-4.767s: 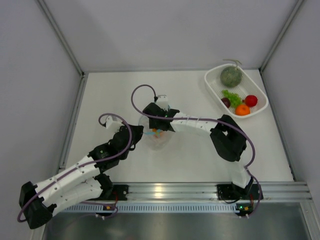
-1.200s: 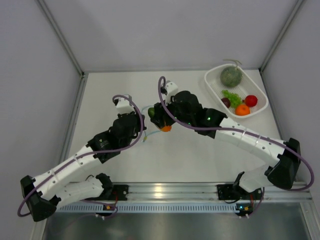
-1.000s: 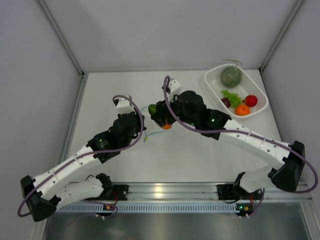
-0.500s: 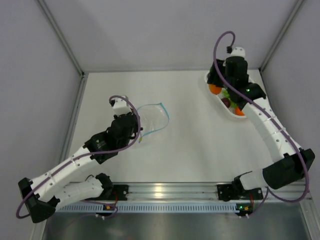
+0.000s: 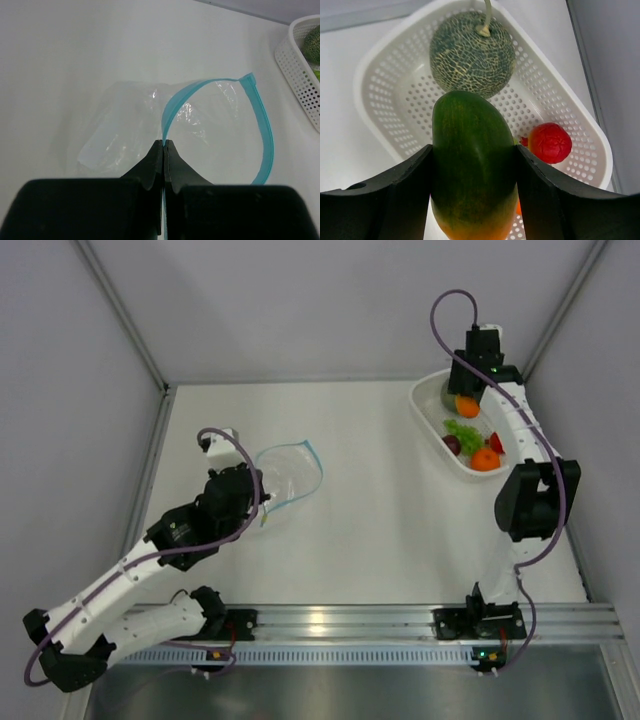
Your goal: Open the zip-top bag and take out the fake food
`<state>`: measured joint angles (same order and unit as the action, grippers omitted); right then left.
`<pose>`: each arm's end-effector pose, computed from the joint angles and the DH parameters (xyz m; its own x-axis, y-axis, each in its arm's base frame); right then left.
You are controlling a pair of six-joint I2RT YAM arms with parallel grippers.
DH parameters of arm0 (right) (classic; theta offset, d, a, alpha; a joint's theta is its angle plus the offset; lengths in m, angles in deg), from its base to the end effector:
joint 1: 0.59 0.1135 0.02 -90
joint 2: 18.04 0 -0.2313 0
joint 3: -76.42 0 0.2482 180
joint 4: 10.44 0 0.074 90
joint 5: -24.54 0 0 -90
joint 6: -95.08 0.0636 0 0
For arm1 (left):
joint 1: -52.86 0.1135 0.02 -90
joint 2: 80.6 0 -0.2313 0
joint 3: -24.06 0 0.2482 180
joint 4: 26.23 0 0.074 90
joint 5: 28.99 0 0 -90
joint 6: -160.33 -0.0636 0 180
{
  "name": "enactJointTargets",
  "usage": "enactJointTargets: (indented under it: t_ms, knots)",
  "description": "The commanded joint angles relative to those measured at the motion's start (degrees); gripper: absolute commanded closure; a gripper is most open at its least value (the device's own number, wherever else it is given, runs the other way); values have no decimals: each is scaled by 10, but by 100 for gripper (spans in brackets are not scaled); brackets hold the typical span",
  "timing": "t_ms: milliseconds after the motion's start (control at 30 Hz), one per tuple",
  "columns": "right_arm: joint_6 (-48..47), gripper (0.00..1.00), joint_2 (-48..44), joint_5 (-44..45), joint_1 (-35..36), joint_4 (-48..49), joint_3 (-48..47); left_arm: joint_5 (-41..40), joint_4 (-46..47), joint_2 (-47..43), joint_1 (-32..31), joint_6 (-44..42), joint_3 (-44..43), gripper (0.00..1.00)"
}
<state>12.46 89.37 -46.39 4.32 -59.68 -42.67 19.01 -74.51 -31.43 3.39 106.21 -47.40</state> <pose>0.4387 0.0168 0.3027 -0.5796 0.0721 -0.8117 0.2537 0.9625 -0.0957 0.1671 -0.1300 0.3295 -0.3327 -0.2811 -0.9002 -0.0259 0.9569 -0.2892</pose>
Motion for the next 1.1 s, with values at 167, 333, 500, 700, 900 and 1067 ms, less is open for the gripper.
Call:
enactJointTargets:
  t_ms: [167, 333, 500, 700, 900, 1067]
  knots:
    - [-39, 68, 63, 1, -73, -17, -31, -42, -66, -14, 4, -6, -46, 100]
    - [-50, 47, 93, 4, -88, -20, -26, -77, -84, 33, 13, -8, -78, 100]
    - [-48, 22, 97, 2, -90, -32, -27, -96, -83, 126, 64, -25, -153, 100]
    - [-37, 1, 41, -4, -90, -34, -11, -140, -83, 202, 132, -50, -206, 100]
    - [41, 0, -100, -96, -77, 40, 104, -211, -81, 266, 163, -70, -241, 100]
    - [131, 1, -266, -350, -81, 219, 304, -249, -82, 366, 167, -106, -302, 100]
